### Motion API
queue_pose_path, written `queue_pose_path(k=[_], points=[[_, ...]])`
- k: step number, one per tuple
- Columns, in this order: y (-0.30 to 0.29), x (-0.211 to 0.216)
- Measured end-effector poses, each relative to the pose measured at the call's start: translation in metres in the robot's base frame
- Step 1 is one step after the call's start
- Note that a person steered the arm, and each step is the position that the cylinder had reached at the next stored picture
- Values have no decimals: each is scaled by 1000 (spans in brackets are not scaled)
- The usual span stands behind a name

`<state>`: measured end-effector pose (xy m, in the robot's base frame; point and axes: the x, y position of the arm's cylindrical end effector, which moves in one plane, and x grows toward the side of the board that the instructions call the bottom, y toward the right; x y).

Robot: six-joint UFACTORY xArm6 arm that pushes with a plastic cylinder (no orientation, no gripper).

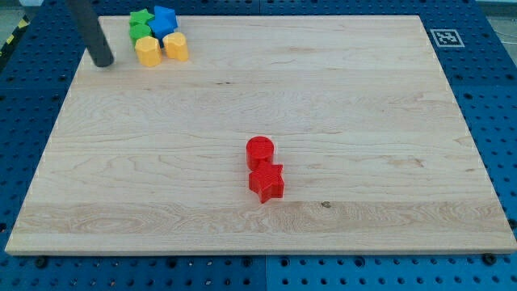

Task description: Move the yellow heart above the red circle

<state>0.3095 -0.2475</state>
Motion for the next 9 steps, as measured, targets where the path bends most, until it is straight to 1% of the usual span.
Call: queue_pose_path(k=[2, 3, 4, 5, 6, 7, 8, 9], points=[[41, -1], [41, -1], [62, -1], [102, 3], [106, 3], [155, 3], [204, -16], [199, -76]])
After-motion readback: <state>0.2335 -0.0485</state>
